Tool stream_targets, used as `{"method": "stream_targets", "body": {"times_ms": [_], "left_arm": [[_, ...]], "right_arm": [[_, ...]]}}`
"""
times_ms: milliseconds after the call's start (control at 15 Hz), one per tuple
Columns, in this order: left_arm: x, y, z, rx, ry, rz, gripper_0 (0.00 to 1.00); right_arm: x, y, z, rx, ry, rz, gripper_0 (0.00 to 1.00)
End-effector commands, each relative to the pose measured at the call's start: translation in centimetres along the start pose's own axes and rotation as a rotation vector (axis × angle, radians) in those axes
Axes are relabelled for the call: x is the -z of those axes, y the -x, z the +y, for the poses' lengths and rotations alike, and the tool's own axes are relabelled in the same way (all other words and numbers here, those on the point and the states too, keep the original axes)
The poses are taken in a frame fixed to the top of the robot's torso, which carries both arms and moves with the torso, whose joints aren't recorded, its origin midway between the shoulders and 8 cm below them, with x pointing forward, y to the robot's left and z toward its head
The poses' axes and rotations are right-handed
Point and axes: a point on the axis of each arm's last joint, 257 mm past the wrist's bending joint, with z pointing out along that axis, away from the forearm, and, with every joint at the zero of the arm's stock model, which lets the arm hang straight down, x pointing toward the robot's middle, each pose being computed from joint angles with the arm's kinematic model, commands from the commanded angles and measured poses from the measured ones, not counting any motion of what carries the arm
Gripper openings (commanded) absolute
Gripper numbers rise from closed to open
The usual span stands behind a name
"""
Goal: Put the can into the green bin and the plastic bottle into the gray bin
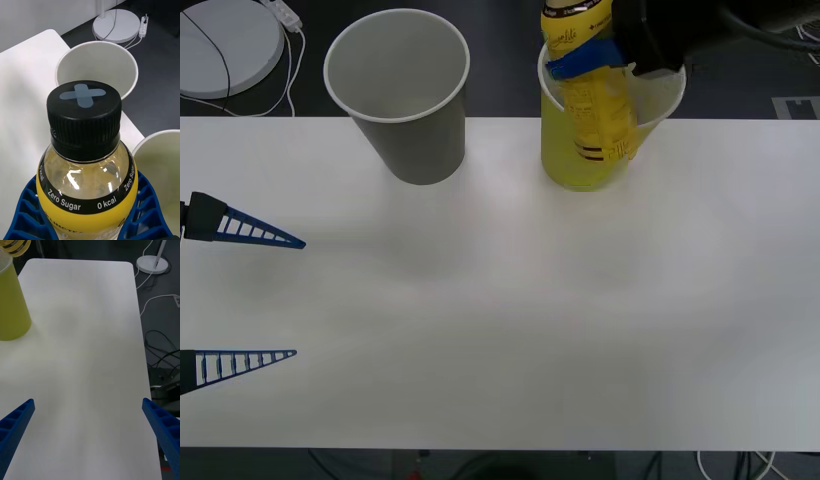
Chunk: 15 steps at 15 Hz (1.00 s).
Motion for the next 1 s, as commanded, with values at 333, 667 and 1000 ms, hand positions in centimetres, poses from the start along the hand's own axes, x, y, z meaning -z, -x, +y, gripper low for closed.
{"method": "stream_targets", "body": {"times_ms": [333, 667, 1000], "left_arm": [[0.0, 0.0, 0.0, 0.000, 0.000, 0.000, 1.00], [0.0, 0.0, 0.0, 0.000, 0.000, 0.000, 1.00], [0.0, 0.0, 0.0, 0.000, 0.000, 0.000, 1.00]], "right_arm": [[-2.6, 3.7, -1.3, -0.008, -0.008, 0.039, 0.00], [-5.1, 6.9, -2.1, -0.031, -0.023, 0.045, 0.00], [-7.5, 9.4, -2.9, -0.067, -0.044, 0.058, 0.00]]}}
